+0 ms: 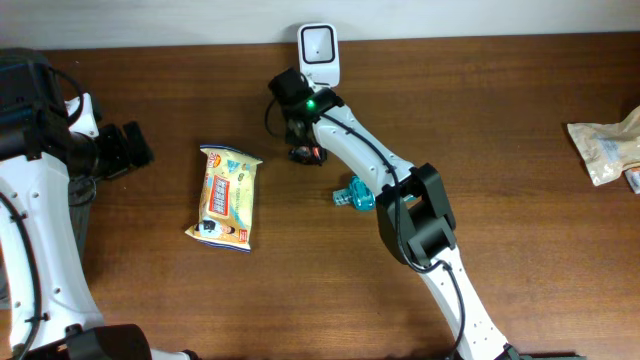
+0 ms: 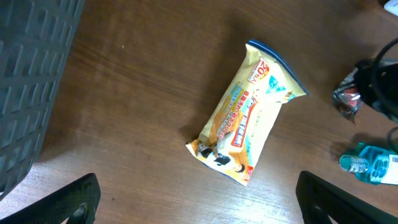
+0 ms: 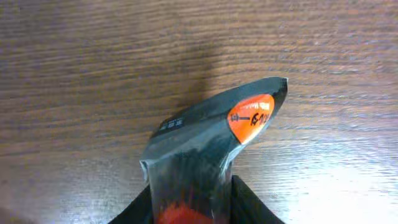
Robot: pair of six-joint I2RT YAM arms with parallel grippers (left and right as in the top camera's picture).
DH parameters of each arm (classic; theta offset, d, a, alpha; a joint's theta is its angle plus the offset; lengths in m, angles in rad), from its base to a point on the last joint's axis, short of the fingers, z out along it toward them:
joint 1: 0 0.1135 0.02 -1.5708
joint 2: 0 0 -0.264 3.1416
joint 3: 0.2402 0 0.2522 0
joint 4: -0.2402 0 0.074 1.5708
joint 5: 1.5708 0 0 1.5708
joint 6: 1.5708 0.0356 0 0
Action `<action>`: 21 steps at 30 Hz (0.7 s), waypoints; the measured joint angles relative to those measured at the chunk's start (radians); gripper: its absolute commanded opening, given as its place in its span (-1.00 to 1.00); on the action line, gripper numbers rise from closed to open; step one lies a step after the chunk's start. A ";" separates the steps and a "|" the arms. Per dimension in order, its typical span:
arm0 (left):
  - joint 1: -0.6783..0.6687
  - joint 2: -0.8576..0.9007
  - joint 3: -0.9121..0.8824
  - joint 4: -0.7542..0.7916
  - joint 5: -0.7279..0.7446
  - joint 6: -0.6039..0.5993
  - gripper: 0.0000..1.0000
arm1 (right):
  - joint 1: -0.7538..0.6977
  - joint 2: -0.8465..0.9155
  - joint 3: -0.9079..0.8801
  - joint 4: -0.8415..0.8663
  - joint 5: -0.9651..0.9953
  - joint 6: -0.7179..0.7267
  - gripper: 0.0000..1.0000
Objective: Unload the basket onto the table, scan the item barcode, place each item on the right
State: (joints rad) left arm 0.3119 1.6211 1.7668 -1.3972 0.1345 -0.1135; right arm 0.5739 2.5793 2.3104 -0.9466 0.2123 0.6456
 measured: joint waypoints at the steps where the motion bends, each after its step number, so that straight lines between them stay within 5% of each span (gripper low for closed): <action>1: 0.000 0.000 0.000 0.000 0.000 0.000 0.98 | -0.004 -0.003 0.004 -0.007 -0.001 -0.012 -0.39; 15: 0.000 0.000 0.000 0.000 0.000 0.000 0.98 | -0.077 -0.011 0.210 -0.051 -0.003 -0.108 -0.42; 19: 0.000 0.000 0.000 0.000 0.000 0.000 0.98 | -0.092 -0.032 0.240 -0.081 -0.031 -0.126 -0.08; 21: 0.000 0.000 0.000 0.000 0.000 0.000 0.98 | -0.096 -0.038 0.235 -0.103 -0.056 -0.118 0.33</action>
State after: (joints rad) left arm 0.3119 1.6211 1.7668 -1.3972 0.1345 -0.1139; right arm 0.4782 2.5416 2.5454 -1.0496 0.1558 0.5274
